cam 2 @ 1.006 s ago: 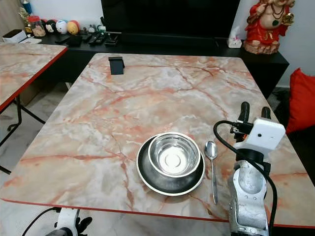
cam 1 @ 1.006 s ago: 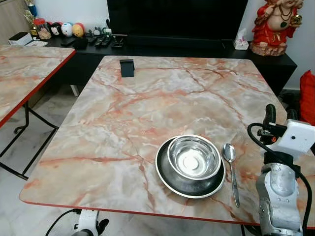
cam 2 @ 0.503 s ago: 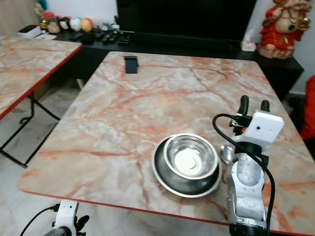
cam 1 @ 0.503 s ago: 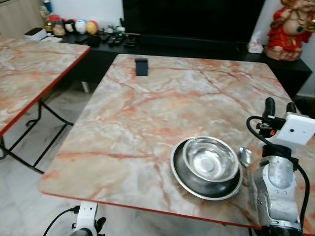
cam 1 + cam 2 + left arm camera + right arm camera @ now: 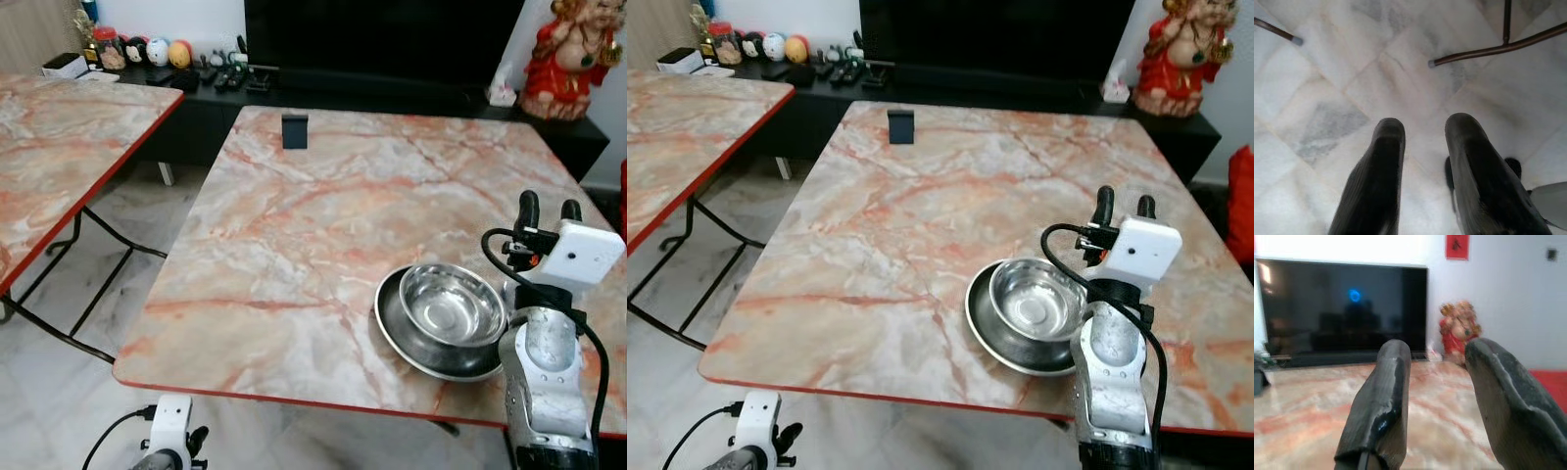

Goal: Setting the table

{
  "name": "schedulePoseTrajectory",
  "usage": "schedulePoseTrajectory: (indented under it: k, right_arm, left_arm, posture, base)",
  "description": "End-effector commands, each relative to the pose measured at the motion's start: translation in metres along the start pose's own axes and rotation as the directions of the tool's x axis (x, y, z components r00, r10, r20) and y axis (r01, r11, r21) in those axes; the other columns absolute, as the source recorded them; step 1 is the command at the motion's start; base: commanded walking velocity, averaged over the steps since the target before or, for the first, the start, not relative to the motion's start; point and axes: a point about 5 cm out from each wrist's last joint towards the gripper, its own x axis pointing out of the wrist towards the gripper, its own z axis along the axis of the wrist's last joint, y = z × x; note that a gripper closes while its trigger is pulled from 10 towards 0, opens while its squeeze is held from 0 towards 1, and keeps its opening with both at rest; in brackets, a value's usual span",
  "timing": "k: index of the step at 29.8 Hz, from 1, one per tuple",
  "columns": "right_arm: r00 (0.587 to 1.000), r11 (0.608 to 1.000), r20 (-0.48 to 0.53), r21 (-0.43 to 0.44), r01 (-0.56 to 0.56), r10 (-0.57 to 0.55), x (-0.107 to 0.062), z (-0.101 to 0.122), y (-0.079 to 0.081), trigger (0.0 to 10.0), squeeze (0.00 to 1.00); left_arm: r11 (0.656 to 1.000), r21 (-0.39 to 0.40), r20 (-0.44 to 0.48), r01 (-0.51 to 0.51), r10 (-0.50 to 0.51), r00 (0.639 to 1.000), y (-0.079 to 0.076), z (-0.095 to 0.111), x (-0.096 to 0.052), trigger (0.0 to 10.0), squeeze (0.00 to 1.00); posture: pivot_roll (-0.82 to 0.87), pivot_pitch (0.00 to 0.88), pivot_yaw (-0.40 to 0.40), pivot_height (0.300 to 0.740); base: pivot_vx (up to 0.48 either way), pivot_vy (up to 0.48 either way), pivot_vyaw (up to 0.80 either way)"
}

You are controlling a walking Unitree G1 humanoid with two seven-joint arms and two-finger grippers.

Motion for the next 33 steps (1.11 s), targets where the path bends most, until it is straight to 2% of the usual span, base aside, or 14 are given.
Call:
schedulePoseTrajectory:
  k: [1, 33]
  right_arm:
    - [1.000, 1.000, 0.014, 0.007, -0.005, 0.005, 0.001, 0.004, 0.004, 10.0, 0.00]
    - [1.000, 0.999, 0.019, 0.028, -0.022, 0.021, -0.003, 0.002, 0.014, 10.0, 0.00]
  left_arm:
    - [1.000, -0.009, 0.003, -0.009, 0.009, 1.000, 0.003, 0.000, 0.000, 10.0, 0.00]
    - [1.000, 0.006, -0.029, -0.008, 0.008, 1.000, 0.007, -0.008, -0.003, 10.0, 0.00]
  posture:
    - [0.02, 0.000, -0.016, 0.727]
    - [0.01, 0.000, -0.008, 0.727]
  base:
    - [0.000, 0.289, 0.00]
    - [0.000, 0.290, 0.00]
